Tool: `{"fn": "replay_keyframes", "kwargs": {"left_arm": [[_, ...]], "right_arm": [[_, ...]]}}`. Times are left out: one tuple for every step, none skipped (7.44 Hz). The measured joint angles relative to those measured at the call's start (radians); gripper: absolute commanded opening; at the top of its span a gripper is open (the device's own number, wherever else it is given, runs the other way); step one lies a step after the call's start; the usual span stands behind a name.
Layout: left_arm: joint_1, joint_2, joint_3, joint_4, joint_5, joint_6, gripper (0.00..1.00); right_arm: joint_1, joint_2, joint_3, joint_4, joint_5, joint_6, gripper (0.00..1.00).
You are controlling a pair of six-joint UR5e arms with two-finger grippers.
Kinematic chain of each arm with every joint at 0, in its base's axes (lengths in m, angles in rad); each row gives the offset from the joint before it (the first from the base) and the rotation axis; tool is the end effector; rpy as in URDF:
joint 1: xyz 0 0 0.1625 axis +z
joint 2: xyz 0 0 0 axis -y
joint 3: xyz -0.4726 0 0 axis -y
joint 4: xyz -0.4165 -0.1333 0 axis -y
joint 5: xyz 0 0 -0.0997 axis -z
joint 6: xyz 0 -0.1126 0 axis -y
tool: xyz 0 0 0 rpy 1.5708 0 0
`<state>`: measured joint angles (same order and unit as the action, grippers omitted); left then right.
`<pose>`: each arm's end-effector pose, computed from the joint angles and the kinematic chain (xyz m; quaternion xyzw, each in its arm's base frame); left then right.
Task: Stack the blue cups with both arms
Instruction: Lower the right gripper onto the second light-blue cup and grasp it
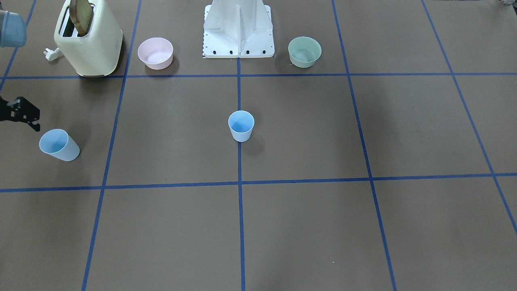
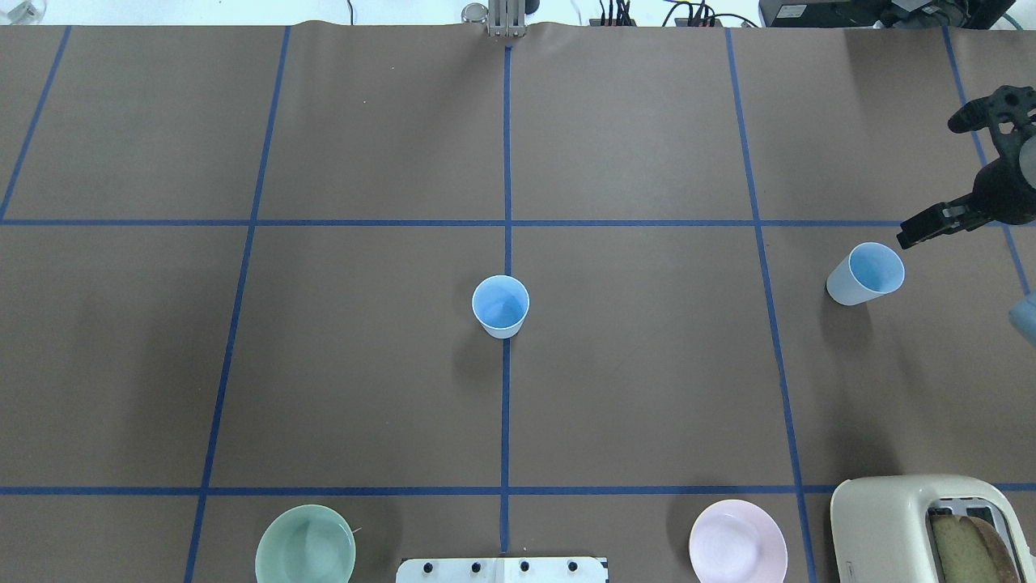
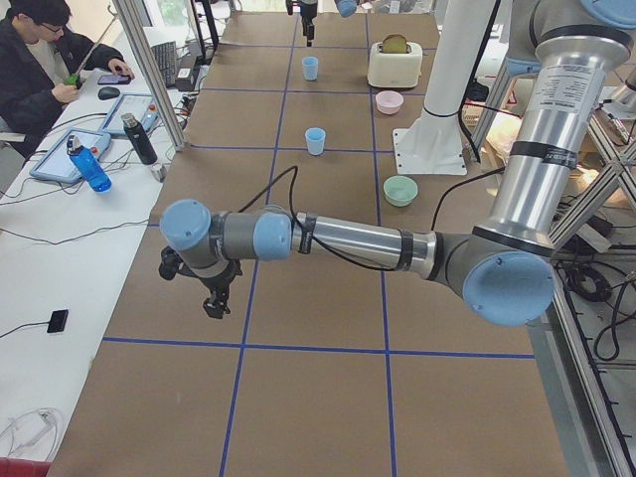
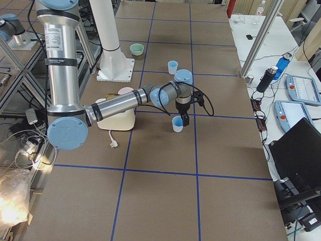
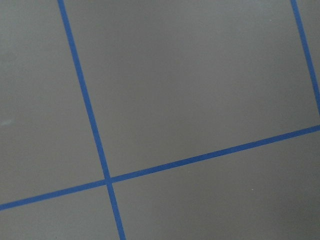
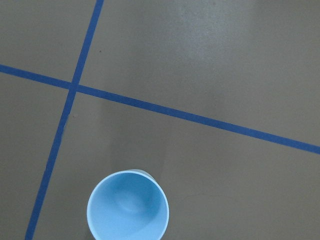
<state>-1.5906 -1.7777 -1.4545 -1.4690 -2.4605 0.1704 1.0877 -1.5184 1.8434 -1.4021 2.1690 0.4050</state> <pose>-0.0579 -0.6098 0.6593 0.0358 0.4289 0.0655 0.9003 -0.1942 -0.5207 0.5361 0.0881 -0.3583 -0.1081 0.9231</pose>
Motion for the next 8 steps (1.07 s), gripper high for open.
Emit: {"fn": "replay_keyframes", "kwargs": {"left_arm": [[-0.01, 0.047, 0.006, -0.063, 0.036, -0.001, 0.99], [-0.013, 0.074, 0.006, -0.097, 0.057, -0.002, 0.99], [-0.013, 0.085, 0.006, -0.11, 0.066, -0.003, 0.99], [-0.013, 0.088, 0.006, -0.115, 0.069, -0.003, 0.99], [-0.013, 0.088, 0.006, -0.117, 0.07, -0.003, 0.99], [-0.012, 0.089, 0.004, -0.119, 0.07, -0.003, 0.99], [-0.012, 0.089, 0.003, -0.119, 0.07, -0.003, 0.99], [-0.012, 0.089, 0.002, -0.12, 0.07, -0.002, 0.99]], "right_arm": [[-0.014, 0.025, -0.035, 0.012, -0.001, -0.001, 1.0], [-0.023, 0.035, -0.058, 0.027, 0.0, 0.0, 0.97], [-0.03, 0.035, -0.07, 0.036, 0.0, 0.0, 0.93], [-0.036, 0.03, -0.075, 0.039, 0.0, -0.001, 0.84], [-0.041, 0.023, -0.08, 0.041, -0.001, -0.001, 0.83], [-0.045, 0.017, -0.091, 0.047, -0.001, -0.004, 0.83], [-0.048, 0.015, -0.114, 0.07, -0.001, -0.009, 0.64], [-0.051, 0.014, -0.148, 0.114, 0.0, -0.009, 0.15]]}}
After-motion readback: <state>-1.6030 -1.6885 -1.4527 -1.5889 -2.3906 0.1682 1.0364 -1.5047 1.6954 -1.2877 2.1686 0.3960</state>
